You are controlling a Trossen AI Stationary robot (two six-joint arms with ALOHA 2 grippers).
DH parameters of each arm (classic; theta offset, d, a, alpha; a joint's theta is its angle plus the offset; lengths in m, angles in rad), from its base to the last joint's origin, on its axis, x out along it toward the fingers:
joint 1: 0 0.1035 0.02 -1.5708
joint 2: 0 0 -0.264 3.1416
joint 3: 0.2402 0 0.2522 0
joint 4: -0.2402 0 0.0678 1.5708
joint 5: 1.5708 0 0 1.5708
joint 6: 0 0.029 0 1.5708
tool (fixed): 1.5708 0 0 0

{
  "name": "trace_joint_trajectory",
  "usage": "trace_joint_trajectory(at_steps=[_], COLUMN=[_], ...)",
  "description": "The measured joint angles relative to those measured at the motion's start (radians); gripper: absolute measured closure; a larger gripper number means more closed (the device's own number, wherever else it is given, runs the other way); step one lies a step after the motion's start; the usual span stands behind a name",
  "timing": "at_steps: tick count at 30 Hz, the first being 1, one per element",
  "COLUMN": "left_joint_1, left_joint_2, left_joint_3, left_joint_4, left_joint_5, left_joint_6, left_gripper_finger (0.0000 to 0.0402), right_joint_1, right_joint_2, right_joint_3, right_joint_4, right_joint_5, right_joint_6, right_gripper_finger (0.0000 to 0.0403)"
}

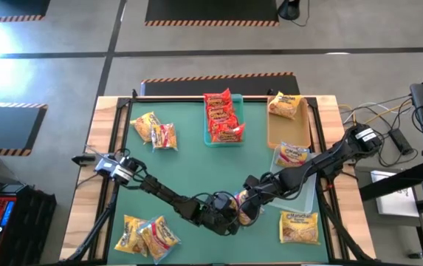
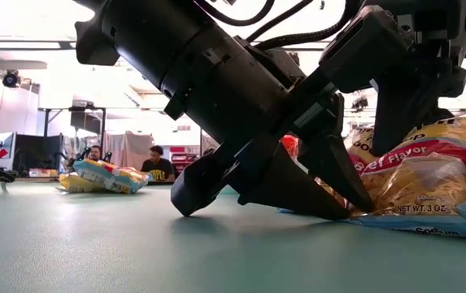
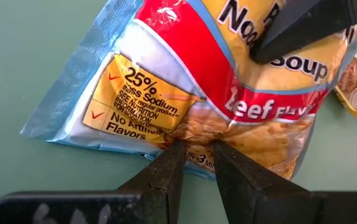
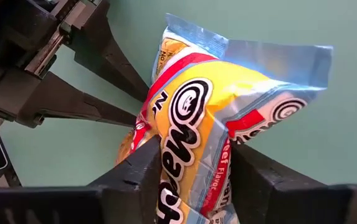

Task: Sort Maruchan noodles
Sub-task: Put the blue noodle pack into the transparent bin

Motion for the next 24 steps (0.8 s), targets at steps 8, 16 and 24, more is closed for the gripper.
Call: trace_joint_trajectory(at_steps=[8, 16, 24], left_joint_1=[0.000, -0.002, -0.002], left_joint_2=[-0.031, -0.076, -0.081], left_joint_3=[-0.001, -0.007, -0.007], left_joint_4=[-0.010, -0.053, -0.052], left_joint_5=[-0.002, -0.014, -0.025], left_joint_6=[0.019, 0.036, 0.045], left_gripper_finger=[0.0326, 0.0326, 0.0326], right_joint_1=[0.000, 0.000, 0.000], right_joint_2=[-0.011, -0.043, -0.039], right_joint_3=[0.000, 0.000, 0.000], right_joint_4=[0.000, -0.001, 0.013], right_joint_5=[-0.009, -0.010, -0.007], right_joint_6=[-0.007, -0.039, -0.020], right_gripper_finger=[0.0301, 0.0317, 0.0340])
